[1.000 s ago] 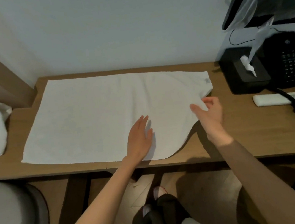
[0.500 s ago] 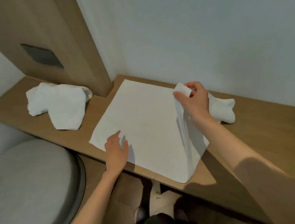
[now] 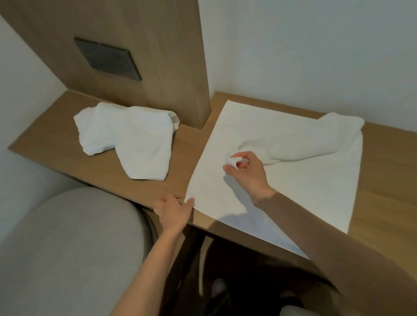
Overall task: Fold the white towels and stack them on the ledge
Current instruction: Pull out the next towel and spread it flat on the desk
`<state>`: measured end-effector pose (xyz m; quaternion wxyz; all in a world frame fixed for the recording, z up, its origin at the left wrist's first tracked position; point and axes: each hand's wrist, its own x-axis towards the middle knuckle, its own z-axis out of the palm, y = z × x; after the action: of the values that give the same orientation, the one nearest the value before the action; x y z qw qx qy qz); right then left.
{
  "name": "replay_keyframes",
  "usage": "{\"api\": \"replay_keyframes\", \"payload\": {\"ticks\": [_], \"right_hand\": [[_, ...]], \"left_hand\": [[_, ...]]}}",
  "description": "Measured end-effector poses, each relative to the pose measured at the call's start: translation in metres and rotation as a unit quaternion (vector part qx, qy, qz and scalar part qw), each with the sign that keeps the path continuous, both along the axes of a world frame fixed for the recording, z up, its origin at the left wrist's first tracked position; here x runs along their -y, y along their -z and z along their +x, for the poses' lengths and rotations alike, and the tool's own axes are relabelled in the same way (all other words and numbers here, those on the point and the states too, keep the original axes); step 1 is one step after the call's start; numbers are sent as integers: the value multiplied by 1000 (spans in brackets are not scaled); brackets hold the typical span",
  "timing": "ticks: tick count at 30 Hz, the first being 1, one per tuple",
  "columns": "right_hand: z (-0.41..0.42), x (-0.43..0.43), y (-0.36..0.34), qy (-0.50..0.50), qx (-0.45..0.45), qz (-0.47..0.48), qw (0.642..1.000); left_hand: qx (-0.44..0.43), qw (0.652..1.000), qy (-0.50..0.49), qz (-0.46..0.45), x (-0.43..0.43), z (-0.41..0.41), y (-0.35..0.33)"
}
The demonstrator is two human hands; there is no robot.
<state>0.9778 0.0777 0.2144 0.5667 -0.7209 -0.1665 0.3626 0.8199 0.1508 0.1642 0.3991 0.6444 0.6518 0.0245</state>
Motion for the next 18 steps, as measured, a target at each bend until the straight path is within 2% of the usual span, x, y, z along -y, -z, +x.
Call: {"api": "replay_keyframes", "payload": {"ticks": [4,7,10,13,16,18], "right_hand": [[-12,-10,18,8,-17,-62,998],[-16,-15,21,25,-10,-73,997],[-18,-14,19,29,28,-77,996],[-16,-9,15,26,127,-71,989],[-16,-4,3,20,220,-43,974],[-15,-1,-5,19,247,-35,968]], "left_hand": [[-12,999,34,-10,-13,-2,10],[-3,999,44,-8,-18,-3,12],[147,989,24,-25,-19,-3,5],[264,964,23,-10,-21,0,-14],[337,940,-6,-49,-29,9,-37],[361,930,-14,-72,-31,17,-49]]}}
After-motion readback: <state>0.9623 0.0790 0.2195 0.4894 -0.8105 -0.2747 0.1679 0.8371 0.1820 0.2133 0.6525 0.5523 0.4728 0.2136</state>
